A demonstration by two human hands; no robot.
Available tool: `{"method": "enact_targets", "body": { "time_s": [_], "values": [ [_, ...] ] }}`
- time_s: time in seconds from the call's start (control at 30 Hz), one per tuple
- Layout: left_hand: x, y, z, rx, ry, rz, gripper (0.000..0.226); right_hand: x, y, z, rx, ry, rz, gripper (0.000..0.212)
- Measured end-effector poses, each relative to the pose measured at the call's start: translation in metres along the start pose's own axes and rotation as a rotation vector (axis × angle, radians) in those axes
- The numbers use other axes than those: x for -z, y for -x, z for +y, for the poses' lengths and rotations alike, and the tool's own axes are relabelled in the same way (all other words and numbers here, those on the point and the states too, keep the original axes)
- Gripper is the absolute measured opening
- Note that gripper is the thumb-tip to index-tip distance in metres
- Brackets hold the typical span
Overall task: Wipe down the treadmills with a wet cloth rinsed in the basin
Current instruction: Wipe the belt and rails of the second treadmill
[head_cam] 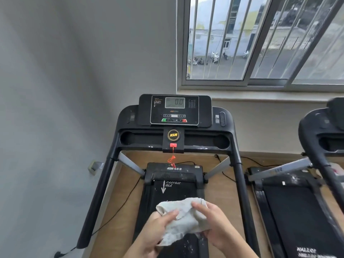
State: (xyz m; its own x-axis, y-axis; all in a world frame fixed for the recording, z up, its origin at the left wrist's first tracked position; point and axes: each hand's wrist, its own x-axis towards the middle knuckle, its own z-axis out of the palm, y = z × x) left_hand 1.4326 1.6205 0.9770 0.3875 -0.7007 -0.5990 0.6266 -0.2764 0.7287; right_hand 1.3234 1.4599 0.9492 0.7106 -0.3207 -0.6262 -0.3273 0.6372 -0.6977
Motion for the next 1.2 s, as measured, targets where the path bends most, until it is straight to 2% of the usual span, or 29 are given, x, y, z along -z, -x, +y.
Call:
{"method": "enact_targets", "body": {
  "time_s": [0.07,0.13,0.23,0.33,0.43,0.53,0.67,0.8,0.87,0.97,1.03,1.1,1.2],
  "values": [
    [0.009,0.008,0.007,0.004,0.079,-0.049,0.042,0.0,0.004,-0.012,0.093,0.053,0.049,0.047],
    [0.014,0.013,0.009,-0.033,0.122,-0.104,0.042,0.001,0.015,-0.026,0.18,0.068,0.029,0.045],
    [0.015,0.012,0.001,-0.068,0.124,0.011,0.029,-0.001,0.036,-0.04,0.261,0.08,-0.098,0.038],
    [0.012,0.008,-0.013,0.018,0.121,0.088,0.043,0.001,0.04,-0.035,0.192,0.176,-0.11,0.03],
    [0.015,0.005,-0.022,0.092,0.25,0.111,0.046,-0.001,0.038,-0.025,0.113,0.286,-0.063,0.038],
    [0.027,0.005,-0.028,-0.005,0.257,0.201,0.048,0.002,0.037,-0.016,0.142,0.327,-0.015,0.038],
    [0.038,0.008,-0.027,-0.132,0.39,0.311,0.061,0.007,0.042,-0.017,0.183,0.248,-0.007,0.029],
    [0.024,0.021,-0.009,-0.098,0.475,0.178,0.072,0.009,0.058,-0.022,0.285,0.054,0.062,0.029],
    [0.018,0.023,-0.005,-0.057,0.492,0.184,0.077,0.009,0.056,-0.014,0.291,0.065,0.119,0.031],
    [0.009,0.021,-0.009,-0.008,0.473,0.214,0.066,-0.003,0.046,0.006,0.102,0.122,0.073,0.042],
    [0.008,0.022,-0.01,-0.012,0.389,0.245,0.054,-0.006,0.041,0.015,0.029,0.082,0.054,0.039],
    [0.011,0.023,-0.009,-0.031,0.329,0.279,0.047,-0.005,0.036,0.014,0.071,0.034,0.05,0.04],
    [0.016,0.03,0.003,-0.126,0.339,0.213,0.034,0.01,0.042,0.001,0.179,-0.065,-0.034,0.072]
  ]
}}
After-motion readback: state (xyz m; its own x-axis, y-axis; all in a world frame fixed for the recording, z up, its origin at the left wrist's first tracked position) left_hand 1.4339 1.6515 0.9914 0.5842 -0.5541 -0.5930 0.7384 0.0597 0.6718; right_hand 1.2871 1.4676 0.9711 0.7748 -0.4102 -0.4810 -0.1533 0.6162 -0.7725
